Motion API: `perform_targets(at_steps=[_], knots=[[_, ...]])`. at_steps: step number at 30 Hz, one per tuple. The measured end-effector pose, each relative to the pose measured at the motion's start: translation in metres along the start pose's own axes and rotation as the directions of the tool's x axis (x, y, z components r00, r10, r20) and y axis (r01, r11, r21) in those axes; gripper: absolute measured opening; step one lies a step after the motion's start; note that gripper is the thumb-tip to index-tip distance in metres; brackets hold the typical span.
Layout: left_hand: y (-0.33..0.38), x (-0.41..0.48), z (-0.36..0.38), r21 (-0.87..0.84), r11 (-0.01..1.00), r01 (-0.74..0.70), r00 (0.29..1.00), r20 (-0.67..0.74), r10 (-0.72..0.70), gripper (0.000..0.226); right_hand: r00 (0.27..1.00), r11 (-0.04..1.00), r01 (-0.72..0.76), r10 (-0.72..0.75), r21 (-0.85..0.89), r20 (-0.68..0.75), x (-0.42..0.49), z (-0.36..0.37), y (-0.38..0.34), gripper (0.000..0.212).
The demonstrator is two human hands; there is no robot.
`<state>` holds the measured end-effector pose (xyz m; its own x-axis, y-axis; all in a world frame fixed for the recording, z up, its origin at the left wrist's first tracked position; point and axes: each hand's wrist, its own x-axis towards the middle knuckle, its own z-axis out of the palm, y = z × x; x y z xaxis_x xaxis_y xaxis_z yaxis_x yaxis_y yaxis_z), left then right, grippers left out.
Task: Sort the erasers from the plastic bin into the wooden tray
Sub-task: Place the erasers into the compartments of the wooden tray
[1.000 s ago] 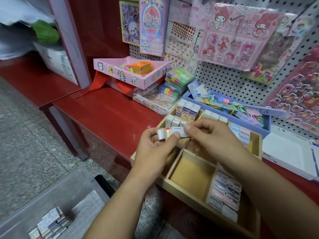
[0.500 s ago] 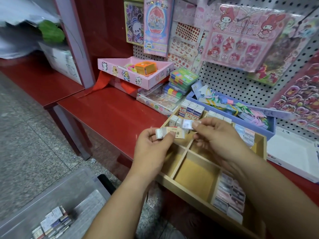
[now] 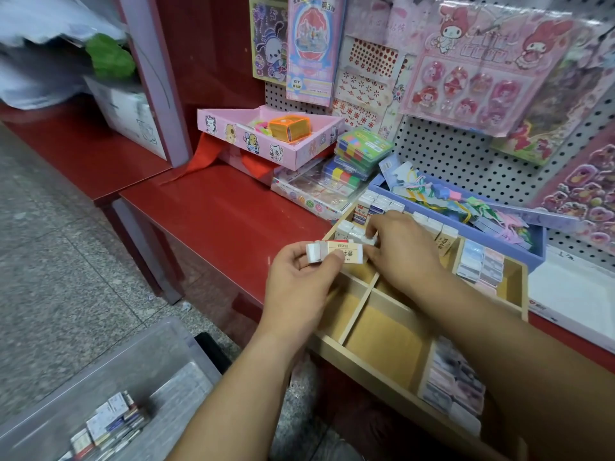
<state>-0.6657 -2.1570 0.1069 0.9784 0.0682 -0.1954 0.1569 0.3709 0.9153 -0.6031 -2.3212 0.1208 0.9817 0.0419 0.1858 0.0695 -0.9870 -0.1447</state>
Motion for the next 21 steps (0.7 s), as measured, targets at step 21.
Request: perform_targets(at_steps=[21], knots=[[0.001, -0.002, -0.002, -0.014, 1.000, 0.002, 1.000, 0.008, -0.002, 0.033, 0.999, 0.997, -0.042, 0.043, 0.067, -0.005, -0.028, -0.017, 0.008, 0.024]])
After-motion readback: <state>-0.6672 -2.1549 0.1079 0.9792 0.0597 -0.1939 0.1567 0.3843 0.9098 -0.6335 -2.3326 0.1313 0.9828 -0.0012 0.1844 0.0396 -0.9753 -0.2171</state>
